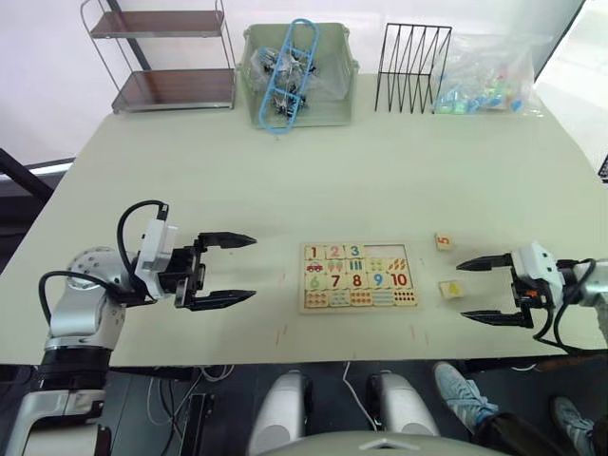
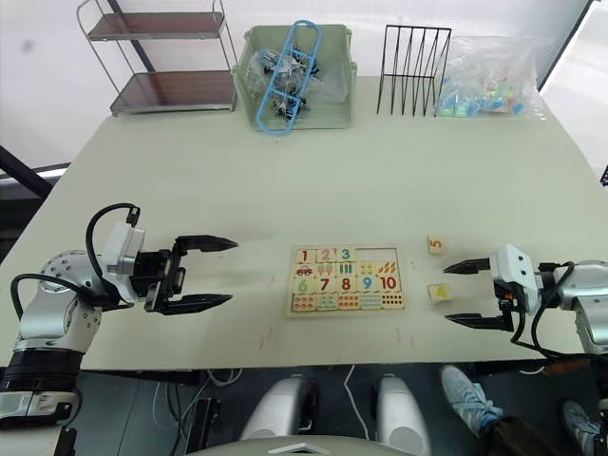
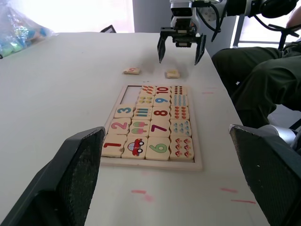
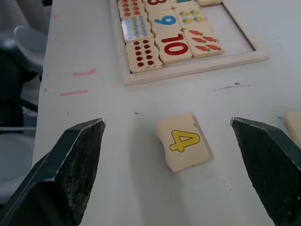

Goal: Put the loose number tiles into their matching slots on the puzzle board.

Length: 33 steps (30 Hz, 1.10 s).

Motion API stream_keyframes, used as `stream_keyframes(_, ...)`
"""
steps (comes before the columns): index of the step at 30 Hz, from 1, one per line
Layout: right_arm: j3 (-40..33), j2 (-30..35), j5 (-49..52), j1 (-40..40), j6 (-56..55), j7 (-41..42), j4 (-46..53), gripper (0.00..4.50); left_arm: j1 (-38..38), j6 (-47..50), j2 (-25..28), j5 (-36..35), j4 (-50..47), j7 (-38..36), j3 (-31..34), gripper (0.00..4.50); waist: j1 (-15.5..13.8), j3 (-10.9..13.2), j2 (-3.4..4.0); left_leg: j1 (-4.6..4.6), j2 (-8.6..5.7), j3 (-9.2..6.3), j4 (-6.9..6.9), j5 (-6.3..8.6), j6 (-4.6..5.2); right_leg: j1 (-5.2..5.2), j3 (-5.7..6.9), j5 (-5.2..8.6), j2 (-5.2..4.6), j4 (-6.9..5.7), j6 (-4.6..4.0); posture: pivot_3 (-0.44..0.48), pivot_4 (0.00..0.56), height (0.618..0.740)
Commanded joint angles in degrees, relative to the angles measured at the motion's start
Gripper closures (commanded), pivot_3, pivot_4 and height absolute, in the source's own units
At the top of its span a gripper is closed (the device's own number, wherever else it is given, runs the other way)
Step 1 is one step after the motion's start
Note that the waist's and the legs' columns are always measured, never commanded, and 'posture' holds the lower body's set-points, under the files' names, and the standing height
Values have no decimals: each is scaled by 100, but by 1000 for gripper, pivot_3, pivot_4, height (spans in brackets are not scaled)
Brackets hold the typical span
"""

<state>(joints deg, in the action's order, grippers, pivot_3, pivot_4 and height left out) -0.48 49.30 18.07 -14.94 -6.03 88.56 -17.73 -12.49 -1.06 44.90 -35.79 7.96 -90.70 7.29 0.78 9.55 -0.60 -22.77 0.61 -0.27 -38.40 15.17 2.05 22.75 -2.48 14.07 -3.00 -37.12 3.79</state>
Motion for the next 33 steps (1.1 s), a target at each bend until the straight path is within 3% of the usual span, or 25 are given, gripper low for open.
stream_keyframes(1,137,-26,-161,-352,-143,104,-237,21,-70,-94,82,-136,-124,-180,-31,0,-2,1,1,0,0,1,-1,0,0,0,-1,0,-1,0,0,0,150,740)
stream_keyframes(13,345,111,-440,-594,-447,301,-658,21,36,-247,292,-295,-176,-180,-171,0,-3,1,2,0,0,-2,0,0,0,0,1,0,-2,-1,-1,0,150,740)
stream_keyframes(25,366,-146,-576,-697,-926,150,-1176,21,29,-366,462,-434,-108,-180,-319,0,7,1,2,1,-1,0,-2,0,0,0,0,0,-2,-4,-1,0,150,740)
stream_keyframes(28,367,-196,-543,-721,-990,182,-1287,829,16,-380,458,-441,-97,-180,-328,0,5,1,2,4,-1,1,-3,0,0,-1,-1,0,-2,-7,-1,0,150,740)
stream_keyframes(33,391,-253,-524,-756,-1133,264,-1375,2987,-14,-391,445,-448,-71,-180,-343,0,3,1,2,5,0,-1,-3,0,0,-1,0,0,-1,-13,-2,0,150,740)
